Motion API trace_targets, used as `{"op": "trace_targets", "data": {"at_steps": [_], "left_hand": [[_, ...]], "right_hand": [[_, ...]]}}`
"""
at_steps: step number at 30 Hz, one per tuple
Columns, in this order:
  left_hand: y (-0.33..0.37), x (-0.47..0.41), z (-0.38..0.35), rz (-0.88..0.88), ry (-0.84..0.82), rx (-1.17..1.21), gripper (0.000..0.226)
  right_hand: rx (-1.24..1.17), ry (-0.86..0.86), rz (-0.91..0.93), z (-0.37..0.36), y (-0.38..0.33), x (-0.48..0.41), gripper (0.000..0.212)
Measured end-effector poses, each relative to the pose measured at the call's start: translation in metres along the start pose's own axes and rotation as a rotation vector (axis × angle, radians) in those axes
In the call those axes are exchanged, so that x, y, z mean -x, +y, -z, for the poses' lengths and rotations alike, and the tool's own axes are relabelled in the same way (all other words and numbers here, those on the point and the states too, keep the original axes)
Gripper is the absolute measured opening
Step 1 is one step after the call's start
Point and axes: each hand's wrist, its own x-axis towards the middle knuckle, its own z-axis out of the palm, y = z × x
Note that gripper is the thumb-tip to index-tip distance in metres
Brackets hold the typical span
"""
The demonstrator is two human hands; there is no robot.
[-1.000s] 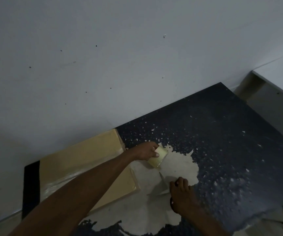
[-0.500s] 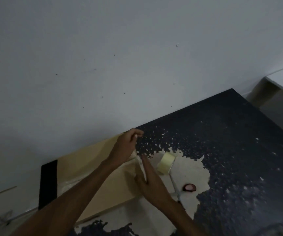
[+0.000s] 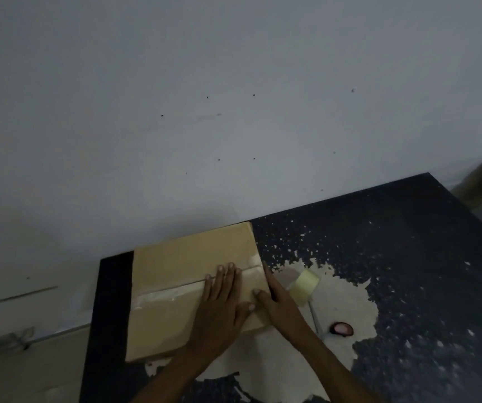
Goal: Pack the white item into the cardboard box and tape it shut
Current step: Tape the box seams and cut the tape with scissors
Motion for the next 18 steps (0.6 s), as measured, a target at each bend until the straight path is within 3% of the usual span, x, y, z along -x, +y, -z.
{"op": "trace_targets", "data": {"at_steps": [3,7,12,15,18], "left_hand": [[-0.007,0.004,0.0,-0.05,-0.015,-0.028,0.075],[-0.02,0.022,0.004,0.035,-0.006,0.01,0.067],[-0.038,0.036,0.006,0.198,0.015,0.031,0.065],[-0.041,0.037,0.005,0.188,-0.009,0.03,0.066],[-0.04,0.036,0.004,0.185,-0.002,0.036,0.065]], "right_hand": [[0.017,-0.011,-0.086,-0.001,-0.003,-0.004,0.055],[0.127,-0.044,-0.114,0.001,-0.011,-0.012,0.036],[0.33,0.012,-0.053,-0.008,-0.017,-0.011,0.065],[0.367,-0.019,-0.02,-0.002,-0.021,-0.013,0.051],[0.373,0.043,0.037,0.023,-0.02,-0.018,0.054]]}}
